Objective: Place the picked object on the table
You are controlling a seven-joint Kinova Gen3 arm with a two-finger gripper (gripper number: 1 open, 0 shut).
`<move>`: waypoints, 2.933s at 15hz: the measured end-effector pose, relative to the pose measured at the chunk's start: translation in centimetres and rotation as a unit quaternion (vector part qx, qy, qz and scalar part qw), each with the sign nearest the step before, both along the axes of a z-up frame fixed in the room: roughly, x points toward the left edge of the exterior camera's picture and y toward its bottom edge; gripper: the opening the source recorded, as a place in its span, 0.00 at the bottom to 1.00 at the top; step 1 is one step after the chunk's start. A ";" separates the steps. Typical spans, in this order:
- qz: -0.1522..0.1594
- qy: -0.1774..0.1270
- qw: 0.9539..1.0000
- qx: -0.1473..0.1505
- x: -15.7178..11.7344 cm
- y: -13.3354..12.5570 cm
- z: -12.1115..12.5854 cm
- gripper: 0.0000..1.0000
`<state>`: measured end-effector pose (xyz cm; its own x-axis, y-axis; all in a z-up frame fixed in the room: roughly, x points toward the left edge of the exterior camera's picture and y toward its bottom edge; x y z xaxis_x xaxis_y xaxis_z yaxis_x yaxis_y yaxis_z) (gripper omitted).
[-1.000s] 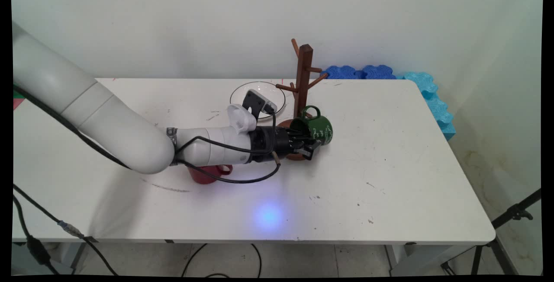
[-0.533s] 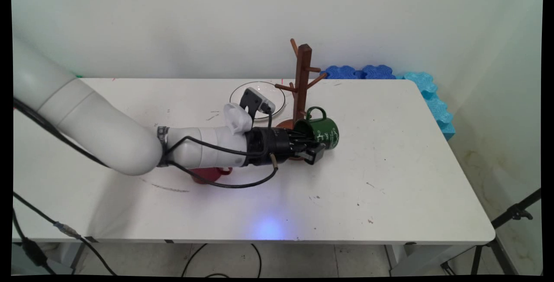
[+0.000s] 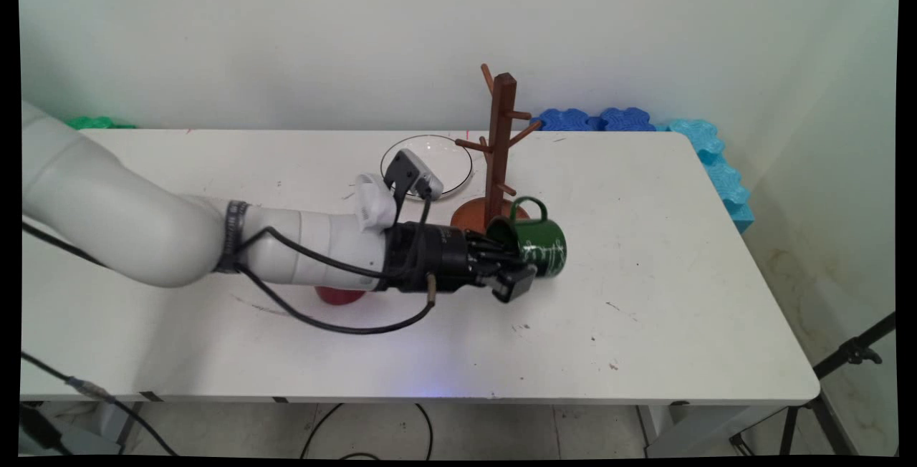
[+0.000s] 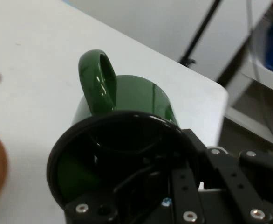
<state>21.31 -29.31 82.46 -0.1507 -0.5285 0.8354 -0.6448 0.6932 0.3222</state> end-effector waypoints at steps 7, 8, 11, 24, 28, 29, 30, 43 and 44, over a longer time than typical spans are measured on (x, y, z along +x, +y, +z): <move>-0.031 -0.046 0.998 0.025 2.7 0.7 3.7 0.00; -0.032 -0.050 0.998 0.026 3.2 0.6 4.2 0.00; -0.037 -0.064 0.997 0.027 4.8 0.0 5.8 0.00; -0.140 -0.151 0.979 -0.004 8.8 -2.9 14.0 0.00; -0.147 -0.212 0.966 0.000 11.6 -3.7 16.3 0.00; -0.144 -0.226 0.963 0.004 12.3 -4.1 16.7 0.00; -0.143 -0.236 0.961 0.007 12.7 -4.3 16.9 0.00; -0.121 -0.392 0.910 0.064 15.1 -12.4 14.7 0.00; -0.123 -0.401 0.905 0.065 15.0 -13.0 14.2 0.00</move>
<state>36.34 -42.29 96.61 -0.8080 -0.4830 0.3375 -0.5390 0.8372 -0.0922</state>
